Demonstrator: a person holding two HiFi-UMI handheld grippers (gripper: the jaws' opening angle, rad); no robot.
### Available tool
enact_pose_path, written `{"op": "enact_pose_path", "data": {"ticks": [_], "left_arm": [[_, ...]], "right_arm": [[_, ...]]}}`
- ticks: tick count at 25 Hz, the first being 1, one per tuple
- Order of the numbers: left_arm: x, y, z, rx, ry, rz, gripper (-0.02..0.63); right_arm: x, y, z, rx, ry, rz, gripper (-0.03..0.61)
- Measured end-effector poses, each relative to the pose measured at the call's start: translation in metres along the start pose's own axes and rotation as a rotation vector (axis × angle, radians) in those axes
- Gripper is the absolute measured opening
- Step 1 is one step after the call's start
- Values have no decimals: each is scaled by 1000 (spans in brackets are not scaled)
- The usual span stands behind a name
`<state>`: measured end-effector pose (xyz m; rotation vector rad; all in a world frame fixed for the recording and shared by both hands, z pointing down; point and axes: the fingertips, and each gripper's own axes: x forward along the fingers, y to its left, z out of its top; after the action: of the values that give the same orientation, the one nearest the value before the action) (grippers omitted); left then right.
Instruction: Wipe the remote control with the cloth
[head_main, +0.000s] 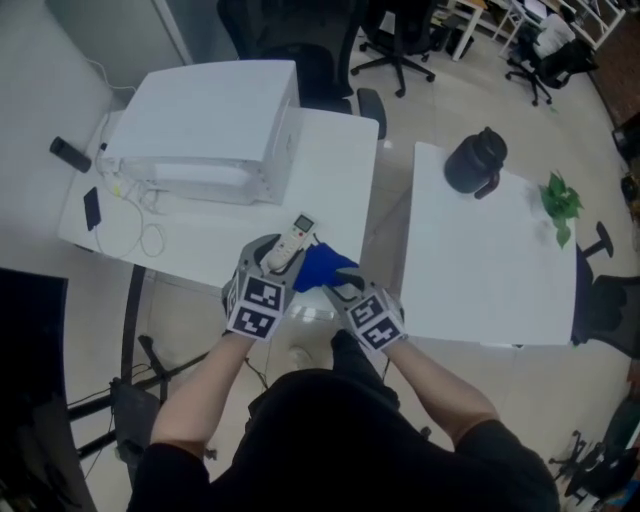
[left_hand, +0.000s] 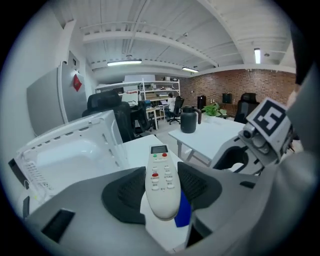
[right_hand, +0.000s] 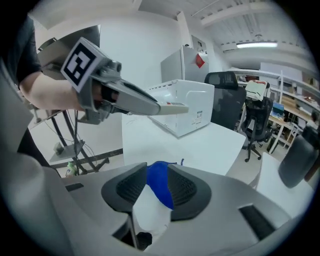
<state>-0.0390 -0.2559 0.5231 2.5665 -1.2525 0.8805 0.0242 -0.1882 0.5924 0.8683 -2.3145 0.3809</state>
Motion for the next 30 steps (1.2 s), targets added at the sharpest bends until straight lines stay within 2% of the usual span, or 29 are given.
{"op": "enact_pose_path", "data": {"ticks": [2, 6, 10, 14, 18, 21, 24, 27, 30], "left_arm": [[-26, -4, -9, 15, -16, 15, 206], [-65, -15, -28, 36, -42, 38, 206], [-92, -20, -45, 21, -47, 62, 206], [-103, -20, -58, 36, -47, 74, 206], [-112, -15, -59, 46, -66, 90, 206], [-121, -14, -56, 52, -79, 92, 206], [-131, -15, -55, 65, -84, 86, 206], [-146, -18, -48, 93, -93, 97, 206], [-157, -20, -35, 135, -110, 130, 206]], "right_arm": [[11, 1, -8, -29, 32, -17, 181], [39, -5, -27, -82, 109, -44, 251], [74, -12, -45, -132, 214, -38, 308], [98, -18, -49, -128, 273, -9, 308], [107, -19, -55, -16, 302, 49, 303], [105, -11, -52, 64, 285, 58, 200], [95, 0, -50, 125, 277, 49, 145], [68, 2, -38, 148, 220, -7, 133], [23, 4, -1, 118, 73, -38, 132]]}}
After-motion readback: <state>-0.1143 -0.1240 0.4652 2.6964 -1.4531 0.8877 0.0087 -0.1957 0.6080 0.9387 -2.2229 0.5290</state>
